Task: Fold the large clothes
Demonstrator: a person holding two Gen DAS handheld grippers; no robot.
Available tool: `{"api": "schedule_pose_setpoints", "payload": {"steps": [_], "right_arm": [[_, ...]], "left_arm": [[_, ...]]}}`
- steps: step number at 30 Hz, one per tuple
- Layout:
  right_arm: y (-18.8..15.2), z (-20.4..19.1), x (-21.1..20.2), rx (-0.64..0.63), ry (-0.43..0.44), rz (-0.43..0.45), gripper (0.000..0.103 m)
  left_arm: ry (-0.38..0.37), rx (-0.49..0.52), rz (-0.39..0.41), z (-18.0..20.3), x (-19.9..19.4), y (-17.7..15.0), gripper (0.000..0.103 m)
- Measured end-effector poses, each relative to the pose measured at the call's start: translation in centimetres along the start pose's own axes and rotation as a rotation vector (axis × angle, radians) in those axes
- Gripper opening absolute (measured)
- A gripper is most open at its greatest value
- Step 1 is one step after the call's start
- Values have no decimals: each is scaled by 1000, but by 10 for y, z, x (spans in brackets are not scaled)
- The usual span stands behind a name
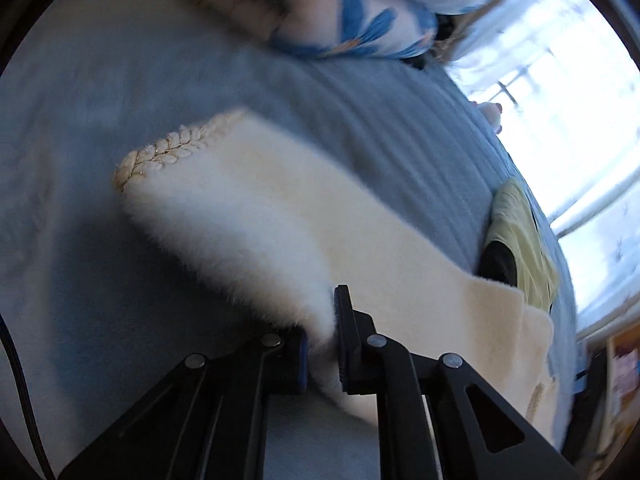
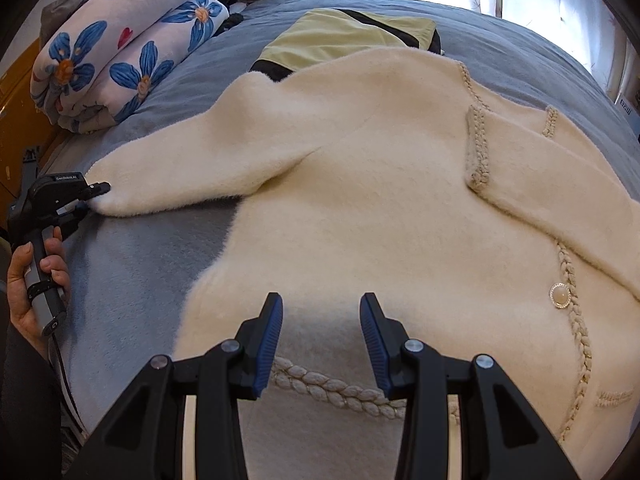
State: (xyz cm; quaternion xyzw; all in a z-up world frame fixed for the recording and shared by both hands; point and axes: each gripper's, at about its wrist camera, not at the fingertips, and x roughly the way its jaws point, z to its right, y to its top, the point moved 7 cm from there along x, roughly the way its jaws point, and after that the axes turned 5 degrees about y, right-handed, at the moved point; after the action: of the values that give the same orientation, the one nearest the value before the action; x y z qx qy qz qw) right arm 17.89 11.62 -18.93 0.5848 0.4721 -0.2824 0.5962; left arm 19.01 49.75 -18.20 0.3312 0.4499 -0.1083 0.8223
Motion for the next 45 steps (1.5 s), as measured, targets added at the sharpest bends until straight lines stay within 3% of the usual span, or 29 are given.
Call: {"api": "schedule_pose_setpoints", "payload": {"steps": [4, 7, 12, 16, 18, 21, 23, 25, 29, 35, 40, 45], "right_arm": [[1, 15, -12, 33, 13, 30, 40], [-1, 35, -30, 64, 9, 65, 40], [-10, 86, -62, 135, -40, 125, 40], [-27, 132, -76, 207, -88, 128, 40], [-37, 153, -80, 247, -97, 120, 40], [-49, 178, -85, 284, -112, 113, 40], [-53, 186, -87, 290, -118, 119, 40], [-54, 190, -87, 292, -110, 124, 40], [-47, 187, -84, 283, -73, 132, 40], [-22, 151, -80, 180, -14, 147, 40], [4, 108, -75, 52, 27, 156, 40], [18, 68, -49, -85, 31, 115, 41]], "left_arm": [[-91, 159, 94, 85, -50, -4, 7], [-159, 337, 124, 165, -82, -34, 7], [-324, 539, 10, 266, -90, -124, 7], [-310, 670, -117, 315, -54, -209, 13], [-286, 712, -196, 320, -32, -241, 21], [-235, 731, -328, 313, -6, -283, 55], [-239, 723, -324, 310, -5, -287, 57], [-258, 724, -323, 309, -15, -283, 67], [-283, 696, -288, 294, -48, -263, 70], [-261, 628, -206, 252, -86, -224, 72], [-179, 570, -137, 208, -94, -192, 73], [-144, 511, -150, 172, -87, -179, 73]]}}
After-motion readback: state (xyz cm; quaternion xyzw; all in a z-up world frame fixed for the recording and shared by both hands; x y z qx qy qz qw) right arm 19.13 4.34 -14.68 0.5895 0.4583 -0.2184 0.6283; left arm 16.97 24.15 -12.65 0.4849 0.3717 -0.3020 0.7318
